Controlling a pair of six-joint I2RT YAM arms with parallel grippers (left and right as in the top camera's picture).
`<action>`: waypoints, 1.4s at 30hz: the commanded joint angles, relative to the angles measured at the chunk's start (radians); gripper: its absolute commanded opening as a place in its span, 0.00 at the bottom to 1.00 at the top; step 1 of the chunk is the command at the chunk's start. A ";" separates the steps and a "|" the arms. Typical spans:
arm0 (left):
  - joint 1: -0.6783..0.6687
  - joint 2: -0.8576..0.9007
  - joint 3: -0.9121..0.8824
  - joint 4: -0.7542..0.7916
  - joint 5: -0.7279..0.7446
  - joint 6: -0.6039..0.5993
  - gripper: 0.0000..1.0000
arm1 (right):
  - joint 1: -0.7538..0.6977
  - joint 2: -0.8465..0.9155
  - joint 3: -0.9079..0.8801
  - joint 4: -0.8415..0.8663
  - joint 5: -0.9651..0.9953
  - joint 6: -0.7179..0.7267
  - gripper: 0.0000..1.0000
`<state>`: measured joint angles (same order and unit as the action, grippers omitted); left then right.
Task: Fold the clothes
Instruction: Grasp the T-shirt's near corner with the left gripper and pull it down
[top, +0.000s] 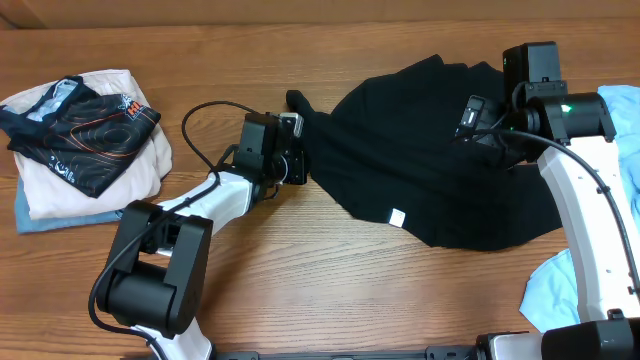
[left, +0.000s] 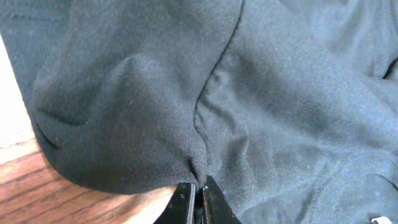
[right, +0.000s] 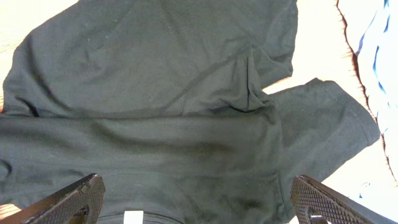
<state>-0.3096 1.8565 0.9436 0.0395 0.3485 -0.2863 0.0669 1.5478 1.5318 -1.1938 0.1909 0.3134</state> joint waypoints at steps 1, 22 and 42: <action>0.067 -0.067 0.050 -0.059 -0.053 -0.006 0.04 | -0.002 -0.005 0.020 0.002 0.010 -0.003 1.00; 0.333 -0.164 0.460 -0.904 -0.033 0.017 1.00 | -0.002 -0.005 0.020 0.002 0.010 -0.004 1.00; -0.198 -0.160 0.142 -0.835 0.217 -0.593 1.00 | -0.002 -0.005 0.020 -0.006 0.010 -0.005 1.00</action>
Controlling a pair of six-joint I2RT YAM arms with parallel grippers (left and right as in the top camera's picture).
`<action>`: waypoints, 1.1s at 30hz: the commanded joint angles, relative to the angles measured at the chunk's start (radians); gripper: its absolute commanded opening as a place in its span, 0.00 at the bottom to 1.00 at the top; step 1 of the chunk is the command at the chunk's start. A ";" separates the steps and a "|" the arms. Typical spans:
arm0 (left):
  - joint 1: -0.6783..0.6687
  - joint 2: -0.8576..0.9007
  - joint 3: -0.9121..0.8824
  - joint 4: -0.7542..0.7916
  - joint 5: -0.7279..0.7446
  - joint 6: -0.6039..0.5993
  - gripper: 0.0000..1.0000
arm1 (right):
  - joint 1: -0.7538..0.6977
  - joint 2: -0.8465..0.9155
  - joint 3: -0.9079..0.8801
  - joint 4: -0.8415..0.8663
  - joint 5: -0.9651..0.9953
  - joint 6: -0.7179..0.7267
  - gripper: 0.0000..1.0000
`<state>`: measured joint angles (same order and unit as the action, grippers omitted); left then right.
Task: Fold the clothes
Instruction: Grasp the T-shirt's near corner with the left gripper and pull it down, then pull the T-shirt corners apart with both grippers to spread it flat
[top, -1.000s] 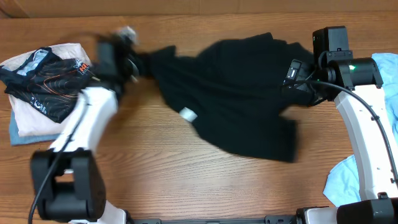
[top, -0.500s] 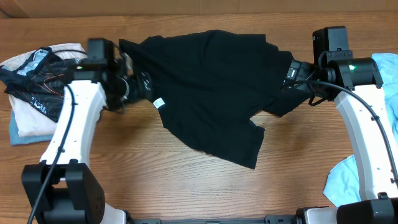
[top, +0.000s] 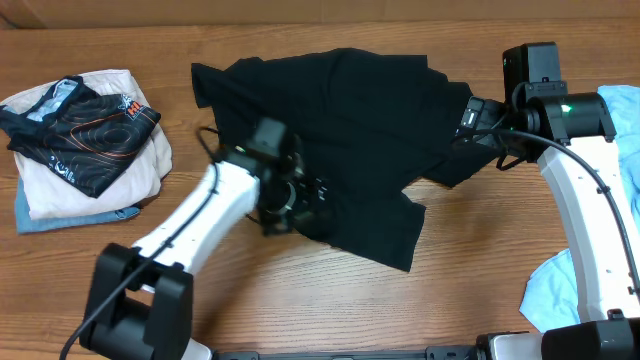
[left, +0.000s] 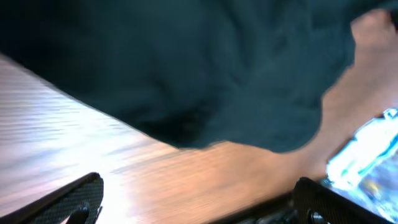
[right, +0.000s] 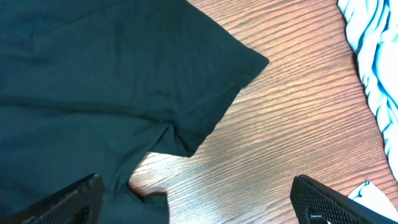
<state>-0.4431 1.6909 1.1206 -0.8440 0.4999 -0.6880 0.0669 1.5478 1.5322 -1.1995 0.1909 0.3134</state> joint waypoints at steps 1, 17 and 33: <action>-0.090 0.005 -0.047 0.076 0.061 -0.220 1.00 | -0.002 -0.005 0.019 -0.003 0.010 -0.005 1.00; -0.290 0.005 -0.098 0.172 -0.267 -0.596 0.90 | -0.003 -0.005 0.019 -0.014 0.010 -0.007 1.00; -0.284 0.006 -0.216 0.364 -0.333 -0.662 0.61 | -0.003 -0.005 0.019 -0.014 0.010 -0.007 1.00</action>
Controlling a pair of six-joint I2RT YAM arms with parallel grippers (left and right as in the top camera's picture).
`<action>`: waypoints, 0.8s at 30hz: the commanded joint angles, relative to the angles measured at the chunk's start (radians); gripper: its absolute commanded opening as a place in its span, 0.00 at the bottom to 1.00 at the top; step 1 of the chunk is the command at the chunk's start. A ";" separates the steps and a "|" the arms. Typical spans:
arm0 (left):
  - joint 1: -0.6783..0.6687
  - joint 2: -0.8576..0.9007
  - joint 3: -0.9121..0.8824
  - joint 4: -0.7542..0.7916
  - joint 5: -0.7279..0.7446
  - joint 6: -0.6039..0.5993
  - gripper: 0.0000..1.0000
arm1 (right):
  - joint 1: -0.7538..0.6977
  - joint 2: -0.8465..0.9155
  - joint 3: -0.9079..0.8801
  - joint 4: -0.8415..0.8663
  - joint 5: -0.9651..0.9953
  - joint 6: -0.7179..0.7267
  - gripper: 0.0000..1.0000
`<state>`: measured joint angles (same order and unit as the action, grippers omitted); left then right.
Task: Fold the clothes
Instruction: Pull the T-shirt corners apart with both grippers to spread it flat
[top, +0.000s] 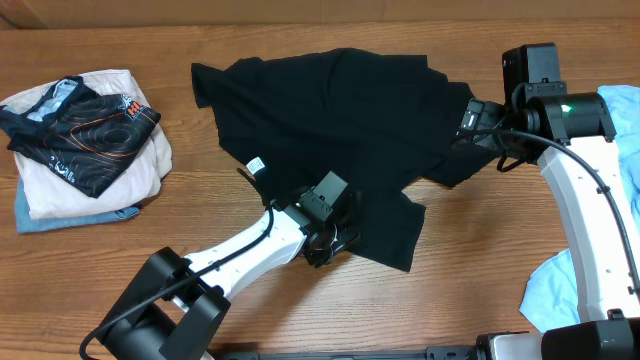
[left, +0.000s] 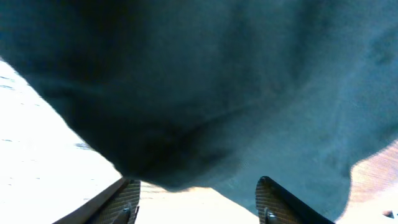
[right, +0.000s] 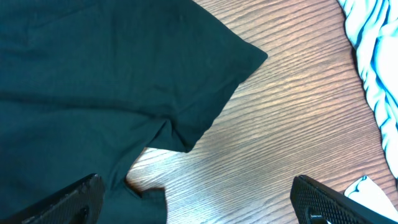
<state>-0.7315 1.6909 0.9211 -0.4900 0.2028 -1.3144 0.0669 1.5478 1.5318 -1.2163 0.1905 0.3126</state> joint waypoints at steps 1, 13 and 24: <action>0.005 0.006 -0.016 0.014 -0.041 -0.035 0.61 | -0.003 -0.005 0.020 0.003 0.010 -0.006 1.00; -0.007 0.026 -0.016 0.051 -0.079 -0.044 0.50 | -0.003 -0.005 0.020 0.003 0.010 -0.006 1.00; -0.009 0.046 -0.016 0.061 -0.055 -0.055 0.27 | -0.003 -0.005 0.020 0.002 0.010 -0.006 1.00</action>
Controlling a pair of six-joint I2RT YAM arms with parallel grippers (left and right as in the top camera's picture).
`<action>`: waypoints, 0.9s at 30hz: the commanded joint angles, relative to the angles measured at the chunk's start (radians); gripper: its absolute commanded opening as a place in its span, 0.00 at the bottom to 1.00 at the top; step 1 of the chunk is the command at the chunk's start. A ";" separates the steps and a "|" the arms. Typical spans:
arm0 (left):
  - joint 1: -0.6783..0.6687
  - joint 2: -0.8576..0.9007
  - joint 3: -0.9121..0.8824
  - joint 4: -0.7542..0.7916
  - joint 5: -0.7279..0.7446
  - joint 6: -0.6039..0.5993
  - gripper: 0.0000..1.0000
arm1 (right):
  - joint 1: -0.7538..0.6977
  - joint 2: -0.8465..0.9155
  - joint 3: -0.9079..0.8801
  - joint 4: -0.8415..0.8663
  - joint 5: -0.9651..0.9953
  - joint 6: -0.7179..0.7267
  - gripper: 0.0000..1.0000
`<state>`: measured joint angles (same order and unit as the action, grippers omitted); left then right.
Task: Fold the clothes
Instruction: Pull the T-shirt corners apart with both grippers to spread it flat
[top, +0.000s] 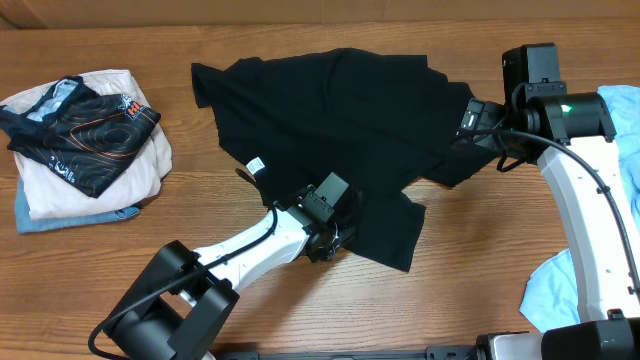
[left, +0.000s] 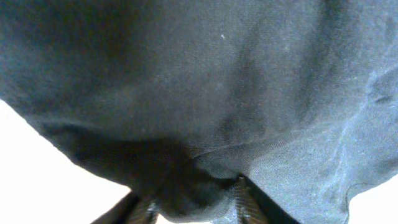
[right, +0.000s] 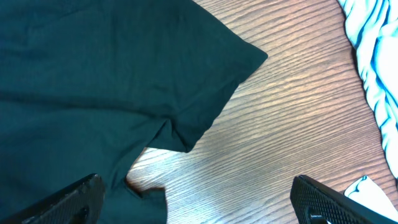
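Note:
A black shirt (top: 330, 110) lies spread over the middle of the table, a white tag (top: 255, 165) showing near its left lower edge. My left gripper (top: 335, 228) sits at the shirt's near edge, beside a flap hanging toward the table front. In the left wrist view its fingers (left: 241, 200) are closed in on a bunched fold of the black fabric (left: 199, 124). My right gripper (right: 199, 205) hovers wide open over bare wood just off the shirt's right sleeve (right: 211, 81), holding nothing.
A stack of folded clothes (top: 85, 140) with a dark patterned garment on top lies at the far left. Light blue cloth (top: 555, 290) lies at the right front corner, and more of it (right: 373, 50) at the right edge.
My left gripper's fingers have drawn together on a fold of the shirt's near edge. The left arm has shifted only slightly. The right arm and the shirt's outline are unchanged.
My left gripper was first shut on the shirt's left end, with the shirt bunched toward the right. Then the shirt lay spread further left and back, and the left gripper was open. It then stood open at the near edge, and now grips there. The right gripper was open at each moment.

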<state>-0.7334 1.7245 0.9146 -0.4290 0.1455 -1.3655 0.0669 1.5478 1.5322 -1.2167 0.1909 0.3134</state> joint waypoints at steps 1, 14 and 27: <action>-0.007 0.012 -0.010 0.000 0.005 -0.003 0.20 | -0.003 -0.005 0.019 0.003 0.010 -0.007 1.00; 0.228 -0.182 -0.008 -0.200 -0.021 0.245 0.04 | -0.032 -0.001 0.019 0.004 -0.010 -0.003 1.00; 0.593 -0.340 -0.008 -0.361 -0.118 0.517 0.04 | -0.070 0.029 -0.098 0.097 -0.081 -0.003 1.00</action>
<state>-0.1635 1.3903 0.9100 -0.7792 0.0921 -0.9405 -0.0002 1.5555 1.4876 -1.1435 0.1257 0.3134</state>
